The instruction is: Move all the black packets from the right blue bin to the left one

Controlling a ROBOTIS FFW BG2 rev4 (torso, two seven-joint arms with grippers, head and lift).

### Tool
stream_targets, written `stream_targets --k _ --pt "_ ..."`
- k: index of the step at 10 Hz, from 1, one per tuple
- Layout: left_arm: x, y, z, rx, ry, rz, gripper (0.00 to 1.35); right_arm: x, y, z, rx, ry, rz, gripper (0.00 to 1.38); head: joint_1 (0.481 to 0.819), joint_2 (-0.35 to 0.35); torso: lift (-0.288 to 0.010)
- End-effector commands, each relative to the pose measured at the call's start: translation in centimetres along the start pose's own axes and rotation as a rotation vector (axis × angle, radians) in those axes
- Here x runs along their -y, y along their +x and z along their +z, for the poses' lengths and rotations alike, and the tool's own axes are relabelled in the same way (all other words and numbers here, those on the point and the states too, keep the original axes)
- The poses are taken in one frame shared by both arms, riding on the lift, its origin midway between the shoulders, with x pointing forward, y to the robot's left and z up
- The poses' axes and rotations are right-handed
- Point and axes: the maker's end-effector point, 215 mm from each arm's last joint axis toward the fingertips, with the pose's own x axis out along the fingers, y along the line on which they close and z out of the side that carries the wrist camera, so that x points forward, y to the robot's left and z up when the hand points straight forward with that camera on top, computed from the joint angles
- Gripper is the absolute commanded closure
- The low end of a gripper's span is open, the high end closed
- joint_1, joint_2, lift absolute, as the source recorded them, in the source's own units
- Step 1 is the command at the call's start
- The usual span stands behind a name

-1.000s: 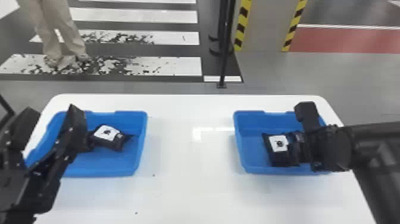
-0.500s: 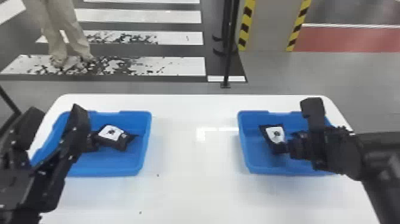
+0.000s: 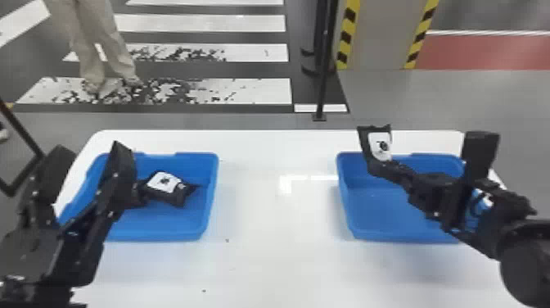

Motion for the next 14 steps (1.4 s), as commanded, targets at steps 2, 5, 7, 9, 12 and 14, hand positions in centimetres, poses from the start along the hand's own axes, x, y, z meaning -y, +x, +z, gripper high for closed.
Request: stream_targets --k 2,5,7,9,12,14 --pt "0.5 0.3 0.3 0.014 -0.010 -0.007 0.33 -10.7 -0.5 3.4 0.105 0.013 0.261 1.12 0.695 0.078 -0.140" --pt "2.5 1.1 0.1 0.013 -0.048 -0.048 0.33 -22.4 -0.1 3.8 0.127 0.035 0.538 1.12 0.695 0.205 -0.140" --pt "4.1 1.6 -1.1 -0.027 -0.073 -0.084 0.33 -27.6 0.0 2.5 0.094 0.053 0.654 1.12 0.691 0.263 -0.140" --pt "5.9 1.9 -2.6 -0.074 -0.101 -0.129 0.33 -31.9 -0.1 2.5 0.084 0.032 0.746 1.12 0.695 0.310 -0.140" --pt "7.8 2.0 -4.2 -0.128 -0.126 -0.181 0.33 -35.2 -0.3 2.2 0.073 0.011 0.807 1.12 0.695 0.338 -0.140" --pt "8.5 2.0 -5.3 -0.164 -0.137 -0.200 0.33 -36.3 -0.1 2.4 0.074 -0.005 0.828 1.12 0.695 0.347 -0.140"
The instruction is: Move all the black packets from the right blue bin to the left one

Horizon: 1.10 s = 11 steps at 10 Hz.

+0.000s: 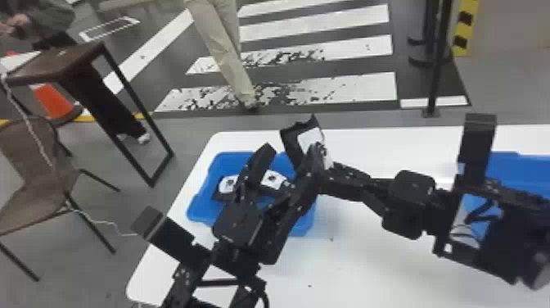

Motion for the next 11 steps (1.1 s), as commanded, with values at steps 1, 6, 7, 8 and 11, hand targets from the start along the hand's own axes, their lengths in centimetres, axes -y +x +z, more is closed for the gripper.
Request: stream_targets --k 1,6,7,8,11 --pt "0.1 0.2 -0.3 -0.011 -0.003 -0.004 0.33 -0.7 0.5 0.1 -0.002 -0.006 0.019 1.12 0.695 0.349 -0.140" --pt "-0.9 -0.3 -2.4 -0.081 -0.021 0.026 1.21 -2.9 1.5 -1.4 -0.016 0.038 0.069 1.12 0.695 0.350 -0.140" --pt "-1.4 -0.6 -2.5 -0.099 -0.009 0.037 1.23 -2.8 1.5 -1.3 -0.015 0.036 0.065 1.12 0.695 0.350 -0.140" --pt "-1.7 -0.7 -2.1 -0.095 0.003 0.044 1.23 -2.5 1.5 -1.5 -0.014 0.041 0.060 1.12 0.695 0.350 -0.140" --pt "-2.8 -0.7 -0.7 -0.054 0.020 0.075 1.23 -2.1 1.4 -1.5 -0.004 0.047 0.051 0.98 0.695 0.350 -0.140"
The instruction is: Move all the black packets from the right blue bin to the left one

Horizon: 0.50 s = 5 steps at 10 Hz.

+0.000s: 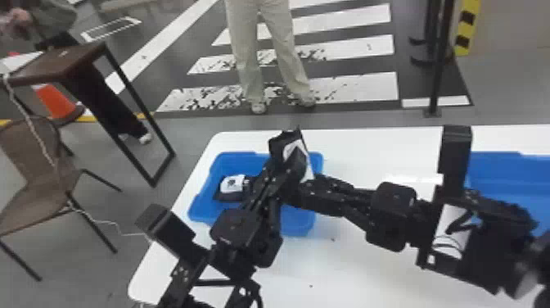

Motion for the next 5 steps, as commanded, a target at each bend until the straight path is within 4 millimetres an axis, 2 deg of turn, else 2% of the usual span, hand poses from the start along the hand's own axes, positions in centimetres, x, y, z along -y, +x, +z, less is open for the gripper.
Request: stream_targets --k 1,2,3,5 --pt "-1.0 0.1 1.6 0.046 0.021 0.026 1.23 0.2 -0.1 -0.1 0.008 0.009 -0.004 0.63 0.695 0.350 -0.140" --pt "-2.2 0.3 2.5 0.068 0.052 0.057 1.23 0.7 -0.8 0.1 0.032 0.013 -0.022 0.28 0.695 0.350 -0.140" --pt "-5.1 1.3 2.2 0.078 0.092 0.111 1.23 2.1 -2.4 0.8 0.057 -0.005 -0.075 0.06 0.695 0.350 -0.140" --pt "-13.0 4.9 -2.0 0.047 0.240 0.213 1.23 5.0 -6.2 0.8 0.089 0.005 -0.183 0.09 0.695 0.350 -0.140"
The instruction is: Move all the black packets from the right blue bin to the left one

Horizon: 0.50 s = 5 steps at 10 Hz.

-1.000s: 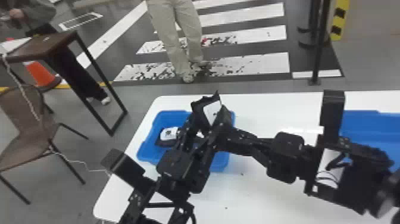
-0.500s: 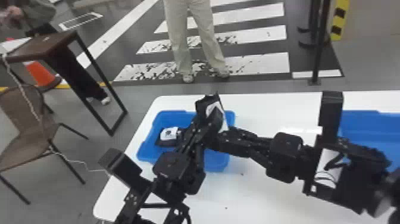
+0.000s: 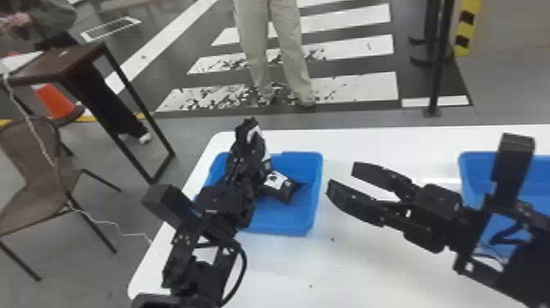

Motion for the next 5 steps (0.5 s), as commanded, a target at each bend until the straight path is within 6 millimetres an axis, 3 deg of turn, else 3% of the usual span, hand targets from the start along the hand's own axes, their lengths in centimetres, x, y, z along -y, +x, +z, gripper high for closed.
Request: stream_targets --k 1,2,3,4,5 --pt "-4.2 2.9 -3.6 -0.006 0.171 0.064 1.23 2.2 -2.2 0.5 0.014 -0.012 -0.071 0.09 0.695 0.350 -0.140" --pt "-6.4 3.4 -6.7 -0.039 0.204 0.099 1.10 2.9 -2.9 0.9 0.017 -0.025 -0.094 0.09 0.695 0.350 -0.140" --pt "-7.2 2.3 -8.6 -0.072 0.161 0.117 0.46 3.6 -3.6 1.0 0.007 -0.045 -0.117 0.09 0.695 0.350 -0.140" --pt "-6.3 1.2 -8.0 -0.033 0.113 0.091 0.00 4.8 -4.9 1.6 -0.011 -0.080 -0.167 0.09 0.695 0.350 -0.140" --pt "-4.5 0.3 -6.5 0.008 0.030 0.053 0.10 6.2 -6.6 2.4 -0.032 -0.111 -0.241 0.09 0.695 0.350 -0.140"
